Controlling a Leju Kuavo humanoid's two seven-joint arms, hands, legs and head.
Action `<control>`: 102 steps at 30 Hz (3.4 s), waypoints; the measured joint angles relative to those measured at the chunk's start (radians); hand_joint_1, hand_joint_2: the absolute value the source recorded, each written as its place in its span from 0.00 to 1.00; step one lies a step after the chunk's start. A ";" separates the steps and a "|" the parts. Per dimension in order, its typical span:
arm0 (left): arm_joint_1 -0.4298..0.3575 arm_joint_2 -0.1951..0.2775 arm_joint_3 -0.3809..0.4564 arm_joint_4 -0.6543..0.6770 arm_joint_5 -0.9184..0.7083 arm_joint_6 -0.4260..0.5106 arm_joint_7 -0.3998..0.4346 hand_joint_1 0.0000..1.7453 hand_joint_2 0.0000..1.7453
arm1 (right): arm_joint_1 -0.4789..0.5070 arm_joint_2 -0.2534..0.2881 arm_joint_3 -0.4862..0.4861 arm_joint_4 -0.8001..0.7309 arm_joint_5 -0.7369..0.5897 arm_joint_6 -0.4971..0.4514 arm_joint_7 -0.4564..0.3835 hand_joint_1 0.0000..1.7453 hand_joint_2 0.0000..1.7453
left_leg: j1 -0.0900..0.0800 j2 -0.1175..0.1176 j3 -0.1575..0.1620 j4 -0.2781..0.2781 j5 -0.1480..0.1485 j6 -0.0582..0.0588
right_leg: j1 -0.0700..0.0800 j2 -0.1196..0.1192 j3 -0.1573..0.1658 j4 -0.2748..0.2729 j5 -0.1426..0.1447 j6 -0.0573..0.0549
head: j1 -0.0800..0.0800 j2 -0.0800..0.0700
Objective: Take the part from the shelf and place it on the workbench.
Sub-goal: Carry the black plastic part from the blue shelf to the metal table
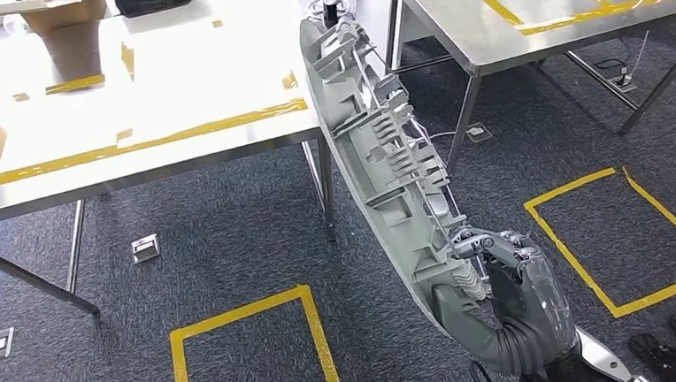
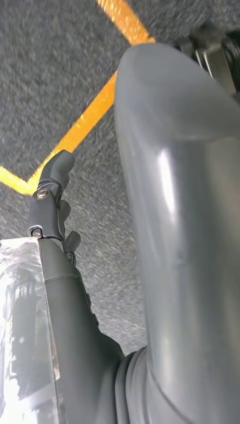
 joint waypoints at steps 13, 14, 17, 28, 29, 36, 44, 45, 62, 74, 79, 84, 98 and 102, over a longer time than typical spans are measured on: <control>-0.005 0.004 -0.001 0.000 -0.002 0.000 0.000 0.00 1.00 | -0.002 0.000 -0.004 0.000 0.000 0.001 0.000 1.00 1.00 | -0.007 -0.008 0.113 -0.237 0.096 0.058 | -0.005 0.038 -0.096 0.246 -0.148 0.048 | 0.008 0.000; -0.006 0.004 -0.002 0.000 -0.002 0.000 0.000 0.00 1.00 | -0.001 0.000 -0.003 0.000 0.000 0.001 0.000 1.00 1.00 | -0.007 -0.022 0.113 -0.237 0.096 0.059 | -0.004 0.041 -0.119 0.287 -0.155 0.047 | 0.009 0.000; -0.005 0.004 -0.002 0.000 -0.002 0.000 0.002 0.00 1.00 | -0.001 0.000 -0.004 0.000 0.000 0.001 0.000 1.00 1.00 | -0.009 -0.068 0.114 -0.236 0.097 0.058 | -0.004 0.061 -0.097 0.207 -0.070 0.034 | 0.011 0.000; -0.005 0.003 -0.003 -0.001 -0.008 -0.002 0.006 0.00 1.00 | -0.004 0.000 -0.005 0.001 -0.001 -0.002 0.002 1.00 1.00 | 0.000 -0.010 0.011 -0.051 0.006 0.004 | -0.009 0.038 0.001 0.000 -0.001 0.008 | -0.003 0.000; -0.006 0.003 -0.003 -0.001 -0.008 -0.002 0.006 0.00 1.00 | -0.003 0.000 -0.005 0.002 -0.001 -0.003 0.002 1.00 1.00 | 0.003 -0.004 -0.009 -0.005 -0.008 -0.001 | -0.009 0.025 0.001 0.002 -0.003 0.008 | -0.004 0.000; -0.003 0.006 -0.003 -0.002 -0.011 -0.004 0.010 0.00 1.00 | -0.003 0.000 -0.005 0.001 -0.007 -0.008 0.002 1.00 1.00 | 0.004 0.015 0.118 -0.223 0.081 0.006 | -0.006 -0.011 -0.006 0.031 -0.026 0.035 | -0.007 0.000; 0.003 0.005 -0.003 -0.002 -0.011 -0.005 0.012 0.00 1.00 | -0.003 0.000 -0.006 0.002 -0.010 -0.011 0.002 1.00 1.00 | 0.001 0.014 0.117 -0.228 0.081 0.024 | -0.005 -0.009 -0.002 0.018 -0.017 0.028 | 0.004 0.000; 0.003 0.005 -0.003 -0.002 -0.011 -0.005 0.012 0.00 1.00 | -0.003 0.000 -0.006 0.002 -0.010 -0.011 0.002 1.00 1.00 | 0.000 0.014 0.117 -0.228 0.081 0.025 | -0.005 -0.009 -0.002 0.016 -0.016 0.030 | 0.004 0.000; 0.003 0.006 -0.003 -0.002 -0.013 0.002 0.024 0.00 1.00 | -0.003 0.000 -0.006 0.002 -0.014 -0.011 0.002 1.00 1.00 | 0.001 0.015 0.119 -0.230 0.084 0.029 | -0.005 -0.009 -0.001 0.013 -0.014 0.051 | 0.005 0.000; -0.004 0.005 -0.003 -0.002 -0.023 0.008 0.040 0.00 1.00 | 0.006 -0.001 -0.010 0.001 -0.014 -0.020 0.004 1.00 1.00 | 0.005 0.005 0.147 -0.275 0.098 0.059 | -0.015 0.044 -0.122 0.252 -0.124 0.069 | 0.016 0.000; -0.006 0.000 -0.003 -0.002 -0.029 0.006 0.043 0.00 1.00 | 0.018 -0.007 -0.011 0.000 -0.012 -0.024 0.004 1.00 1.00 | 0.009 -0.013 0.160 -0.263 0.078 0.035 | -0.022 0.048 -0.057 0.067 0.011 0.072 | 0.021 0.000; -0.006 -0.002 -0.003 -0.001 -0.029 0.005 0.046 0.00 1.00 | 0.026 -0.010 -0.013 -0.002 -0.010 -0.028 0.004 1.00 1.00 | 0.011 -0.014 0.159 -0.256 0.063 0.002 | -0.018 0.052 -0.032 0.018 0.009 0.038 | 0.021 0.000; -0.004 -0.001 -0.003 -0.001 -0.034 0.000 0.044 0.00 1.00 | 0.027 -0.010 -0.013 -0.003 -0.010 -0.028 0.005 1.00 1.00 | 0.000 0.003 0.105 -0.197 0.118 0.024 | -0.009 0.042 0.036 0.011 -0.041 0.026 | 0.003 0.000; -0.006 -0.002 -0.003 -0.001 -0.037 0.000 0.044 0.00 1.00 | 0.025 -0.010 -0.014 -0.004 -0.010 -0.027 0.005 1.00 1.00 | -0.002 0.003 0.119 -0.234 0.098 0.042 | -0.007 0.041 0.002 0.064 -0.071 0.049 | 0.005 0.000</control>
